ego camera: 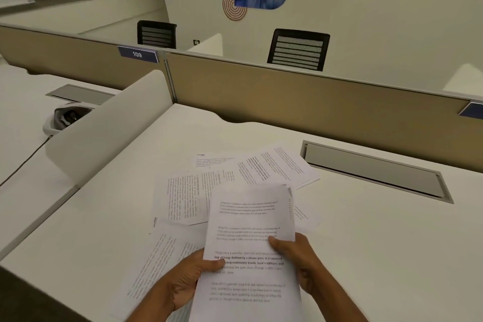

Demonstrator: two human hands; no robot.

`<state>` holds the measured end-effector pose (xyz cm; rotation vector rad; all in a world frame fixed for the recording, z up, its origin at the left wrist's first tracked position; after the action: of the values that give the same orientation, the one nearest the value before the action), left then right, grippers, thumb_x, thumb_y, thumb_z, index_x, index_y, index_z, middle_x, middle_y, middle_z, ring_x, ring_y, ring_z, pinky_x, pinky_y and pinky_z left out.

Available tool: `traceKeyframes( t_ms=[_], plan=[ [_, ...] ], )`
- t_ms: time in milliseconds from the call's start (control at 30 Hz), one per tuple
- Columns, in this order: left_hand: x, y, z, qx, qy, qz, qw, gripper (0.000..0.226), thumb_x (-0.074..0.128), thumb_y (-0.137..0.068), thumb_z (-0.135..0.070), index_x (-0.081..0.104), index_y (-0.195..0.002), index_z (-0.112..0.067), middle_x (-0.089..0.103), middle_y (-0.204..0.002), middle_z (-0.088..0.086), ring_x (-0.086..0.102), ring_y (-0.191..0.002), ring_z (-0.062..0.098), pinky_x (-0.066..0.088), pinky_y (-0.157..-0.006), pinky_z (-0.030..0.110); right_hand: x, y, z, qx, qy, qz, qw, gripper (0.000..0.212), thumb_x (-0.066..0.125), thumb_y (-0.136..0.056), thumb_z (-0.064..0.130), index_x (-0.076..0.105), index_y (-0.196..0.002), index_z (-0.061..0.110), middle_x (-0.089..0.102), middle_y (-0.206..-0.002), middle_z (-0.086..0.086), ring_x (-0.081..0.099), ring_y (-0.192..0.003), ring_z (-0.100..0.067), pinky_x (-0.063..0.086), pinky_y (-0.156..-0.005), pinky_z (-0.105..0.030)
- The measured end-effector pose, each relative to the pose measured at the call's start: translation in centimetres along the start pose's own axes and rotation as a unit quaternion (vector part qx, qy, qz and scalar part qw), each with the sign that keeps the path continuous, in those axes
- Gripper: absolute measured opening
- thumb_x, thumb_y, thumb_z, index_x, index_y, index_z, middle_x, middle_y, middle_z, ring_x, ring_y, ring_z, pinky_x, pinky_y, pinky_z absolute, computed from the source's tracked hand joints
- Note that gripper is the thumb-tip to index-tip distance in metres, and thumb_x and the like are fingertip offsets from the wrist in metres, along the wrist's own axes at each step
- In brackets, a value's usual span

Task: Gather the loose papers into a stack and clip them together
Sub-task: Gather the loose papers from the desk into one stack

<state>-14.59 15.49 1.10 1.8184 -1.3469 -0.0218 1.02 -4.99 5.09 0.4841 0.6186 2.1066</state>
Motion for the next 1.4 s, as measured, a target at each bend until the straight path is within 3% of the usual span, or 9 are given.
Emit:
traceKeyframes(
  t_ms=[133, 267, 467, 667, 800, 867, 967, 1100, 1400],
  plan=[
    [-0.9, -1.5, -0.9, 0.036, 0.003, -0.059, 0.998, 0.042, 0.064, -0.090, 0.005, 0.065, -0.132, -0.003, 0.073, -0.126, 0.023, 0.072, -0.111, 0.042, 0.062, -0.090, 0.049, -0.3, -2.1, 1.5, -0.057, 0.062, -0.102, 0.991, 0.030, 0.077, -0.089, 0.033, 0.068, -0.113, 0.017, 0.076, -0.104, -0.006, 0.075, -0.093, -0.026, 0.061, -0.075, -0.034],
    [-2.3, -3.3, -2.6, 0.064, 0.023, -0.099, 0.993, 0.034, 0.059, -0.093, 0.009, 0.068, -0.123, -0.004, 0.076, -0.119, 0.023, 0.075, -0.098, 0.039, 0.066, -0.074, 0.046, -3.7, -5.7, 2.2, -0.108, 0.264, -0.284, 0.915, 0.066, 0.079, -0.085, 0.037, 0.051, -0.140, 0.013, 0.060, -0.135, -0.017, 0.058, -0.123, -0.034, 0.050, -0.101, -0.045],
    [-3.0, -5.9, -3.4, 0.037, -0.006, -0.141, 0.989, 0.036, 0.063, -0.094, 0.005, 0.067, -0.127, -0.008, 0.077, -0.119, 0.022, 0.070, -0.111, 0.047, 0.052, -0.099, 0.066, -6.4, -8.7, 2.7, 0.059, 0.521, -0.254, 0.813, 0.116, 0.079, -0.070, 0.065, 0.018, -0.156, 0.018, 0.033, -0.157, -0.015, 0.033, -0.146, -0.036, 0.034, -0.115, -0.054],
    [-3.4, -6.7, -3.2, 0.020, -0.004, -0.170, 0.985, 0.039, 0.064, -0.093, 0.006, 0.065, -0.130, -0.006, 0.077, -0.117, 0.023, 0.071, -0.108, 0.048, 0.058, -0.090, 0.064, -6.8, -10.0, 2.6, 0.083, 0.573, -0.230, 0.783, 0.115, 0.079, -0.067, 0.067, 0.022, -0.155, 0.019, 0.035, -0.156, -0.012, 0.034, -0.146, -0.033, 0.034, -0.115, -0.052],
    [-3.4, -7.0, -3.3, 0.014, -0.018, -0.174, 0.985, 0.042, 0.065, -0.092, 0.006, 0.064, -0.133, -0.004, 0.076, -0.118, 0.025, 0.071, -0.108, 0.048, 0.055, -0.093, 0.066, -6.3, -10.2, 2.5, 0.054, 0.473, -0.234, 0.848, 0.086, 0.086, -0.069, 0.046, 0.044, -0.139, 0.018, 0.057, -0.138, -0.009, 0.055, -0.128, -0.032, 0.049, -0.107, -0.048],
    [-3.4, -7.0, -3.3, 0.013, -0.013, -0.172, 0.985, 0.042, 0.065, -0.092, 0.006, 0.064, -0.132, -0.004, 0.077, -0.116, 0.024, 0.071, -0.108, 0.048, 0.057, -0.091, 0.063, -6.3, -9.9, 1.8, -0.008, 0.303, -0.274, 0.913, 0.057, 0.087, -0.070, 0.025, 0.057, -0.116, 0.012, 0.069, -0.117, -0.012, 0.067, -0.102, -0.032, 0.060, -0.089, -0.048],
    [-3.5, -7.0, -3.3, 0.020, 0.006, -0.168, 0.986, 0.038, 0.063, -0.092, 0.007, 0.066, -0.128, -0.005, 0.079, -0.109, 0.022, 0.071, -0.105, 0.046, 0.063, -0.078, 0.056, -6.1, -9.3, 0.0, -0.042, 0.040, -0.304, 0.951, 0.032, 0.082, -0.079, 0.008, 0.067, -0.107, 0.009, 0.074, -0.109, -0.016, 0.071, -0.093, -0.032, 0.062, -0.086, -0.048],
    [-3.2, -6.5, -3.6, 0.039, 0.025, -0.153, 0.987, 0.031, 0.059, -0.094, 0.009, 0.068, -0.119, -0.008, 0.082, -0.101, 0.018, 0.076, -0.091, 0.038, 0.065, -0.063, 0.047, -3.7, -8.2, -1.9, -0.033, -0.055, -0.234, 0.970, 0.024, 0.070, -0.090, -0.001, 0.069, -0.112, 0.009, 0.074, -0.108, -0.011, 0.071, -0.092, -0.028, 0.059, -0.080, -0.038],
    [-0.8, -4.4, -7.8, 0.092, 0.012, -0.072, 0.993, 0.034, 0.055, -0.099, -0.002, 0.067, -0.130, -0.007, 0.073, -0.128, 0.020, 0.074, -0.109, 0.035, 0.063, -0.089, 0.047, -10.0, -3.9, 4.1, -0.158, -0.050, -0.324, 0.932, 0.021, 0.061, -0.098, 0.005, 0.072, -0.116, 0.003, 0.075, -0.111, -0.017, 0.070, -0.095, -0.032, 0.054, -0.082, -0.043]
  ],
)
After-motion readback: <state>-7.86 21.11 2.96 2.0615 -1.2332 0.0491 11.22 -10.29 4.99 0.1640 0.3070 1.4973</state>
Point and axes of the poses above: each hand's wrist, its own y-axis away from the middle knuckle, its own x-axis out of the palm, z = x × y, the point moved 2 cm from there along -y, towards the middle knuckle
